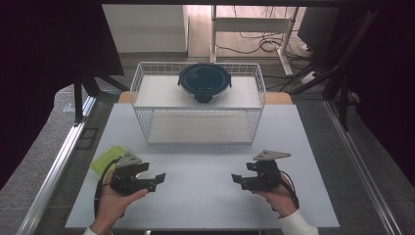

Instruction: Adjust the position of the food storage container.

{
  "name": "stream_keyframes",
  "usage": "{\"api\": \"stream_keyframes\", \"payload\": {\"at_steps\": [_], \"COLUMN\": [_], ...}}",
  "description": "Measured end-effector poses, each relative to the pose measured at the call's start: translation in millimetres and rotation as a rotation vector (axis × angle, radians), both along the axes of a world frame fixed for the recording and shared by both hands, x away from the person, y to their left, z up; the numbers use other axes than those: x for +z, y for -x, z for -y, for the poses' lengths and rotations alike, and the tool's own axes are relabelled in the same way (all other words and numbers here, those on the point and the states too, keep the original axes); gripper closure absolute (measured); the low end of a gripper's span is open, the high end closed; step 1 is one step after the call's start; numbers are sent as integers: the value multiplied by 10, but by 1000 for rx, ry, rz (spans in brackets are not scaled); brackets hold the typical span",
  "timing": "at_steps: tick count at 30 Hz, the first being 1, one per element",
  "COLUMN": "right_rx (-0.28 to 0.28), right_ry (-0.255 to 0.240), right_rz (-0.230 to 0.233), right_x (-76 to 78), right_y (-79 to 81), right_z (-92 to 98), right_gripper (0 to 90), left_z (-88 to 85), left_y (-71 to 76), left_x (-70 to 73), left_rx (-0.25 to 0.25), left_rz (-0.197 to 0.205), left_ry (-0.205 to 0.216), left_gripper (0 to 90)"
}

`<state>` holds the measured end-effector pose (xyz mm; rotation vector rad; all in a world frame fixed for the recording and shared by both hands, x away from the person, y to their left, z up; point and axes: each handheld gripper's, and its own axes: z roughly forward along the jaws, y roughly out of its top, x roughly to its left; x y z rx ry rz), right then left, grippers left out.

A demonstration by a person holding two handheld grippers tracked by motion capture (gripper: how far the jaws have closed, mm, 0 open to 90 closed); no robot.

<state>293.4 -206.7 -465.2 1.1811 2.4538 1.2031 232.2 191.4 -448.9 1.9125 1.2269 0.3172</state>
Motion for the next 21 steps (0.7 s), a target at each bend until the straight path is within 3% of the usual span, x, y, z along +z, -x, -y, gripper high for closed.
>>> {"api": "stream_keyframes", "payload": {"at_steps": [5, 10, 21], "right_rx": [-14, -21, -14], "right_ry": [15, 16, 27], "right_rz": [-2, -6, -15], "right_x": [-14, -24, -59], "right_y": [54, 66, 17], "right_z": [42, 45, -8], "right_gripper": [248, 247, 247], "left_z": [-288, -584, -1156], "left_y": [3, -55, -404], "left_x": [148, 224, 166], "left_rx": [68, 131, 226], "left_rz": [4, 7, -22], "left_ry": [-55, -79, -122], "left_gripper": [300, 316, 383]}}
